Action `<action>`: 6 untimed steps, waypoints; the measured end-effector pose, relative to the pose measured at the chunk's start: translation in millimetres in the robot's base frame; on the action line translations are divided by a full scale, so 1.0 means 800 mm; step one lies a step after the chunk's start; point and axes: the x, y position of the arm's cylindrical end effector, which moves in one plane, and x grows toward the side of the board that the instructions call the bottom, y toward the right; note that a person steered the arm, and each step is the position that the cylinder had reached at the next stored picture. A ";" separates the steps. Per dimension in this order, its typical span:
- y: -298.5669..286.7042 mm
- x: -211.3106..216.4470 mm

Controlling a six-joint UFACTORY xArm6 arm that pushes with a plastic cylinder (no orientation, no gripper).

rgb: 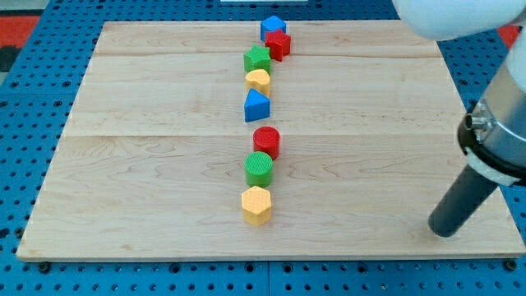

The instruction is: Move your arm to the top center of the board

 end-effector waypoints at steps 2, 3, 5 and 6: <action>0.001 -0.132; 0.001 -0.294; -0.041 -0.495; -0.131 -0.493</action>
